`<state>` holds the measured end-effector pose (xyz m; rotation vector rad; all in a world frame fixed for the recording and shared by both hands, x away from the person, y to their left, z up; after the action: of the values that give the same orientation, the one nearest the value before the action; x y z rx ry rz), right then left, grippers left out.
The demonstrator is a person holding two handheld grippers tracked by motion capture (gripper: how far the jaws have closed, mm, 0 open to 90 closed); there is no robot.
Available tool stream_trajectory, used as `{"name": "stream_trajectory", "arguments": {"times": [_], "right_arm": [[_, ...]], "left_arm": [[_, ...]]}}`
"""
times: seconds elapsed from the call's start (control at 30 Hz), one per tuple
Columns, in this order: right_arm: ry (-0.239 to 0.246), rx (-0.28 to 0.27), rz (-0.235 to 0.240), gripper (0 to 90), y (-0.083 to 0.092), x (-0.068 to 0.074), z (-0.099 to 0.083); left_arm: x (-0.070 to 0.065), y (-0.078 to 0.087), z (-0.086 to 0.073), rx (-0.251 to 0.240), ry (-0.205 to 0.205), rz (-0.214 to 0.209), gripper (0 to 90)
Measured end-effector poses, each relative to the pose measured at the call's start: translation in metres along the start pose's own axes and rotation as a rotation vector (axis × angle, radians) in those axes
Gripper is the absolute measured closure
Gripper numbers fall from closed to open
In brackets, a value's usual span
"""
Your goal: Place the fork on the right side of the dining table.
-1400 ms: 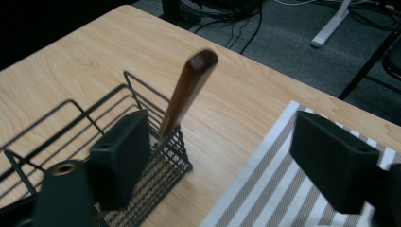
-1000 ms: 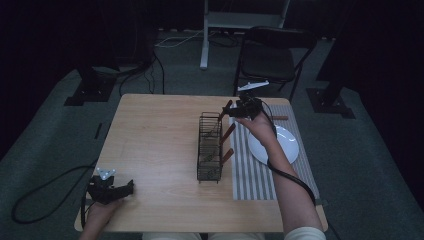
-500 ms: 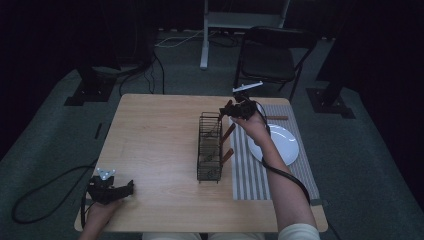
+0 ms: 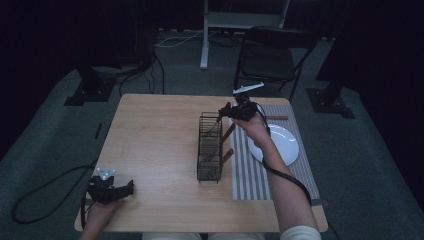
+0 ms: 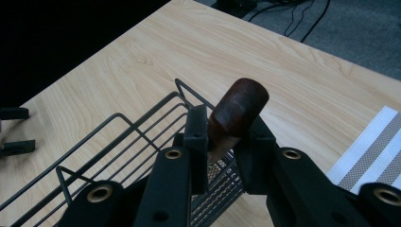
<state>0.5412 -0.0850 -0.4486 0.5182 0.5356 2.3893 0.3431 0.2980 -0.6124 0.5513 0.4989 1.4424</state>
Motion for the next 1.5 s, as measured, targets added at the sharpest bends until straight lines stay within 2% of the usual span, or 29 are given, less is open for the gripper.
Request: {"name": "stream_trajectory", "arguments": {"times": [0.1, 0.3, 0.4, 0.63, 0.83, 0.97, 1.27, 1.5], "right_arm": [[0.028, 0.001, -0.014, 76.5, 0.002, 0.003, 0.002], [0.045, -0.033, -0.022, 76.5, 0.013, 0.008, 0.011], [0.049, -0.053, -0.004, 76.6, 0.022, 0.013, 0.017], [0.073, -0.102, 0.016, 76.6, 0.049, 0.024, 0.031], [0.085, -0.168, 0.026, 76.6, 0.079, 0.035, 0.04], [0.101, -0.197, 0.015, 76.6, 0.1, 0.039, 0.043], [0.09, -0.264, -0.043, 76.6, 0.151, 0.028, 0.052], [0.086, -0.267, -0.102, 76.5, 0.182, 0.015, 0.038]], "left_arm": [[0.0, 0.0, 0.0, 0.0, 0.0, 0.0, 0.4], [0.0, 0.0, 0.0, 0.0, 0.0, 0.0, 0.4], [0.0, 0.0, 0.0, 0.0, 0.0, 0.0, 0.4], [0.0, 0.0, 0.0, 0.0, 0.0, 0.0, 0.3], [0.0, 0.0, 0.0, 0.0, 0.0, 0.0, 0.4], [0.0, 0.0, 0.0, -0.001, 0.001, 0.0, 0.4], [0.0, 0.0, 0.0, -0.001, 0.0, 0.001, 0.4], [0.0, 0.0, 0.0, -0.001, 0.0, 0.001, 0.4]]}}
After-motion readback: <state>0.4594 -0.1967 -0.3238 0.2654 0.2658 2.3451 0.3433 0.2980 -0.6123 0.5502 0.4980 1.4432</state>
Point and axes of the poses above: each handheld gripper's, and its own axes: y roughly backward along the jaws, z roughly out of its top, x roughly to its left, the point moved 9 cm from there along -y, roughly forward along the jaws, and after that the axes turned 8 degrees about -x, right-handed, at the moved point
